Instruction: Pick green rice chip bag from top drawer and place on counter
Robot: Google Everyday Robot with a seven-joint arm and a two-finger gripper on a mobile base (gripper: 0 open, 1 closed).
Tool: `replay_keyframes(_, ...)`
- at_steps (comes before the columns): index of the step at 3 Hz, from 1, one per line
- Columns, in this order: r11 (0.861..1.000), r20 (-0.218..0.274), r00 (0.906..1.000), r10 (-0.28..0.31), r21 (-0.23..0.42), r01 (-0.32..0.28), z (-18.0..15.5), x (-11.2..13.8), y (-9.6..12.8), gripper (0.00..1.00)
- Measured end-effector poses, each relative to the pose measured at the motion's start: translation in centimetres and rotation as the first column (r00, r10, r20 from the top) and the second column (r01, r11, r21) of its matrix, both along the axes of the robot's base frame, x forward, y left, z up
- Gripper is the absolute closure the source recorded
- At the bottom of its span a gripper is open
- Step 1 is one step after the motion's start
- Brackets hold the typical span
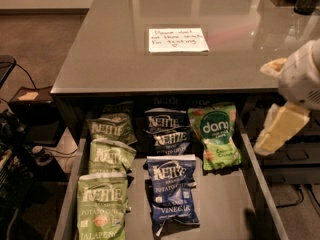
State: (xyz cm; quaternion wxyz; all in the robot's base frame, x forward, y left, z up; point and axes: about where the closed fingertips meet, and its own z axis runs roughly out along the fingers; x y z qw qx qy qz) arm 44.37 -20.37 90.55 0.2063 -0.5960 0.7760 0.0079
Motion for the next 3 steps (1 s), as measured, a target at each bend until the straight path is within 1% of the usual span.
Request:
replay_keyframes(1, 0.997, 0.031, 0.9994, 0.013, 0.074, -0.015, -4.9, 1.2, 1.1, 0.0)
replay_keyframes(2, 0.992, 0.065, 0.9976, 0.025, 0.126, -0.033, -8.5, 2.8, 2.0, 0.0)
replay_keyframes(3, 0.985, 0.08, 0.9968, 0.011, 0.171, -0.024, -12.5, 5.4, 2.6, 0.0)
